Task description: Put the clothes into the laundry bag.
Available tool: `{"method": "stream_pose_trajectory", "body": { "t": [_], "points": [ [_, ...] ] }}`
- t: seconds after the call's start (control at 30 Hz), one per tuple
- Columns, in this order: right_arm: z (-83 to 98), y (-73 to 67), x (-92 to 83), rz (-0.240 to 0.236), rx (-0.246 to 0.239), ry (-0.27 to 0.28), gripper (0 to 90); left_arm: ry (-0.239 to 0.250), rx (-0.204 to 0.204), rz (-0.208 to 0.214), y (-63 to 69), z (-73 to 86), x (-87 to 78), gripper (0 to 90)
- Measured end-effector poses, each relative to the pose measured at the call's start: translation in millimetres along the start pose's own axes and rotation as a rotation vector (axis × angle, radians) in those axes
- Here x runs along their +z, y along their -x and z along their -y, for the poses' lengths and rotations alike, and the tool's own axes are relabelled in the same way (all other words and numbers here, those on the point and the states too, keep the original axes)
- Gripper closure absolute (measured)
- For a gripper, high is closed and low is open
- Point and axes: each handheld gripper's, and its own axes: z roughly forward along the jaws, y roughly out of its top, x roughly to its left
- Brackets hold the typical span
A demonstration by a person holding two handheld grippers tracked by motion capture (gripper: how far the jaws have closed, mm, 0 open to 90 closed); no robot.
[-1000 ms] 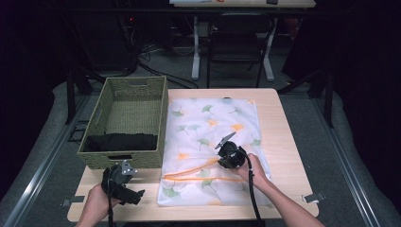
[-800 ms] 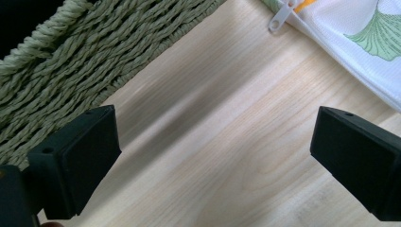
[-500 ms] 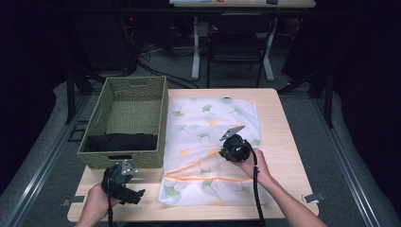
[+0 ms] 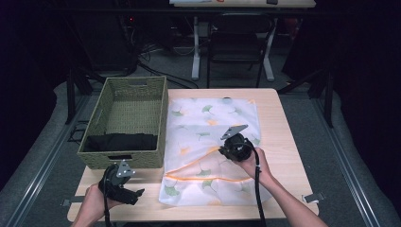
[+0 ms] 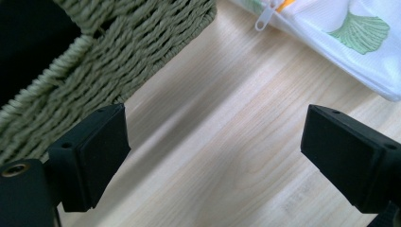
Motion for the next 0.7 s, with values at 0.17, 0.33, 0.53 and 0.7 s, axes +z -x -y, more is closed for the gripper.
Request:
{"method": "stream_pose_trajectory", "body": {
  "t": [0.17, 0.33, 0.53, 0.7],
  "points": [
    [0.2, -0.9, 2.3, -0.001, -0.02, -0.008, 87.3, 0.017, 0.075, 0.03, -2.3, -3.9, -9.4, 4.5],
    [0.1, -2.3, 1.6, 0.0, -0.018, -0.014, 87.4, 0.039, 0.118, 0.071, -7.6, -9.5, -20.1, 0.2],
    [0.5, -3.2, 2.1, -0.002, -0.031, -0.015, 87.4, 0.062, 0.154, 0.041, -13.1, -17.1, -30.7, 0.1],
    [0.5, -3.7, 2.1, 0.0, -0.033, -0.019, 87.4, 0.127, 0.175, 0.009, -27.9, -30.4, -46.9, 0.1]
  ]
}}
